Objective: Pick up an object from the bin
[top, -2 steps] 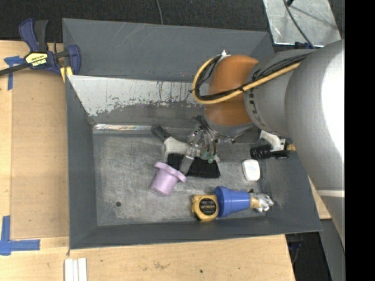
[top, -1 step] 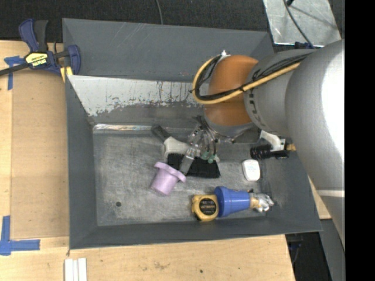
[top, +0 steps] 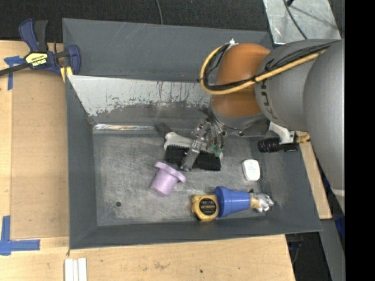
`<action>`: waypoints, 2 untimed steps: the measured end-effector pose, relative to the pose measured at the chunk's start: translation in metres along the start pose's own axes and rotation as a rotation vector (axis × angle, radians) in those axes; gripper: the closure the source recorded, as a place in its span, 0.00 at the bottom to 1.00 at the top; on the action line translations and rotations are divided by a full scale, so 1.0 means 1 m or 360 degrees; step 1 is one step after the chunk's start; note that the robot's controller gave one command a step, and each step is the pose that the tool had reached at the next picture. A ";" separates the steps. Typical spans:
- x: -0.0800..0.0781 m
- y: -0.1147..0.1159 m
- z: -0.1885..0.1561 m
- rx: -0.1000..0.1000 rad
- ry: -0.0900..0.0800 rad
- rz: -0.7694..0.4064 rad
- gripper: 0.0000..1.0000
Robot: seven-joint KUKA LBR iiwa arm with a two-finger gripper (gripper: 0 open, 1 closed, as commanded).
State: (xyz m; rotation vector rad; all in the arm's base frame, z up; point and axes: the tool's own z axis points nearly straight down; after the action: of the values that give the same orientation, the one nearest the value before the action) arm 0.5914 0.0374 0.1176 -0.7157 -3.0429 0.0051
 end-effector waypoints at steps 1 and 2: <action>-0.005 0.000 -0.052 -0.0013 -0.0028 0.0006 1.00; 0.001 -0.005 -0.080 -0.0012 -0.0025 0.0014 1.00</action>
Offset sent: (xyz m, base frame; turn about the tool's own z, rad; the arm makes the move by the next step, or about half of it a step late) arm -0.0031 -0.0035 0.0840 0.0112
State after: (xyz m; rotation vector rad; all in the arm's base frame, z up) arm 0.5898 0.0334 0.1978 -0.7327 -3.0564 -0.0006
